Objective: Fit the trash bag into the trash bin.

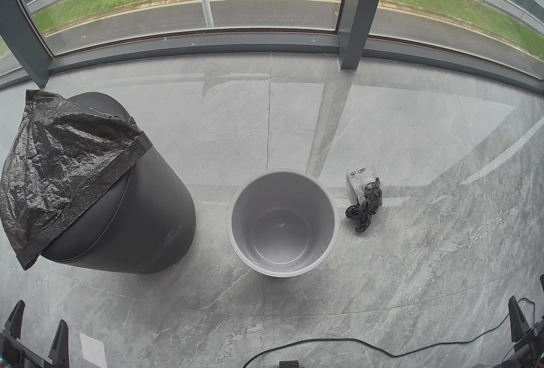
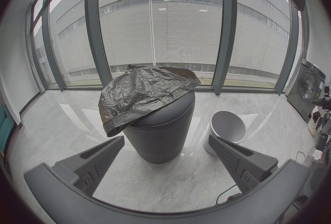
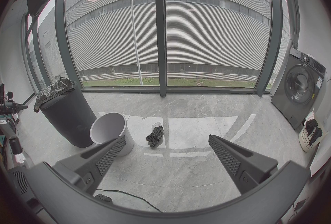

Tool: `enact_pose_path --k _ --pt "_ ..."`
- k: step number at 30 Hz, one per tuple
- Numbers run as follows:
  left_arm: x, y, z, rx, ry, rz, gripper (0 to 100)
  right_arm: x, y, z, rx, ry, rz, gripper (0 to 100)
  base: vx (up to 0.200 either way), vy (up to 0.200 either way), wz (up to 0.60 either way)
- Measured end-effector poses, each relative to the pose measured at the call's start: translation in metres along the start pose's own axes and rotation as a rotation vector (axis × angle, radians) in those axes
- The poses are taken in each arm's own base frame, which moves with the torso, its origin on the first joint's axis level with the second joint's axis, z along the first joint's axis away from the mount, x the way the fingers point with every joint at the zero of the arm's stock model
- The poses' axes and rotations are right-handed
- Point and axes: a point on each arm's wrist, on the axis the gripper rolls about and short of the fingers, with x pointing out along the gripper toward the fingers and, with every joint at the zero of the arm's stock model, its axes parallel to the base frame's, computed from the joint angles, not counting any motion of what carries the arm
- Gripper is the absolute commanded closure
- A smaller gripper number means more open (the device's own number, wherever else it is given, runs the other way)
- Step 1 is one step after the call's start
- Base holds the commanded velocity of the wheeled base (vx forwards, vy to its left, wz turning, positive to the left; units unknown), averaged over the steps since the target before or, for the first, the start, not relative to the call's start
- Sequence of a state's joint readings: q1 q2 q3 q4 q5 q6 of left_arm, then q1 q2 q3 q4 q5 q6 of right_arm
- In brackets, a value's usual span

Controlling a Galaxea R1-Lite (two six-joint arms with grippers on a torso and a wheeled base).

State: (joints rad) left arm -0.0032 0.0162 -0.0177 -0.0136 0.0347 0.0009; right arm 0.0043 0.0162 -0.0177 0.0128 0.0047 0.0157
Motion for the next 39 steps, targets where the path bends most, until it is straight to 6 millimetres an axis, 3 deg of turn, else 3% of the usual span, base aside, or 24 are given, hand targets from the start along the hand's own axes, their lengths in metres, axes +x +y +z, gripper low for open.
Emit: enact_pose_path --k 10,15,20,23,30,34,39 --pt "-0.001 -0.001 0.006 0.008 -0.023 -0.063 0 0.0 0.0 0.0 0.003 0.001 0.007 0 0.0 0.0 0.0" --pt "-0.005 0.0 0.043 -0.023 -0.101 -0.076 0 0.0 0.0 0.0 0.002 0.0 0.008 0 0.0 0.0 0.0" --pt "0.005 0.0 0.087 -0.019 -0.103 -0.084 0 0.0 0.0 0.005 0.056 -0.007 0.009 0 0.0 0.0 0.0" --pt "0.015 -0.001 0.099 -0.015 -0.078 -0.087 0 -0.002 0.0 0.022 0.153 -0.031 0.016 0 0.0 0.0 0.0" --pt "0.045 -0.003 0.118 0.056 -0.025 -0.056 0 0.006 0.001 0.098 0.196 -0.109 0.064 0 0.0 0.0 0.0" --pt "0.069 -0.005 0.128 0.121 -0.013 -0.014 0 0.036 0.003 0.133 0.2 -0.12 0.104 0 0.0 0.0 0.0" --pt "0.093 -0.01 0.129 0.186 0.029 0.024 0 0.08 0.013 0.154 0.199 -0.098 0.14 0 0.0 0.0 0.0"
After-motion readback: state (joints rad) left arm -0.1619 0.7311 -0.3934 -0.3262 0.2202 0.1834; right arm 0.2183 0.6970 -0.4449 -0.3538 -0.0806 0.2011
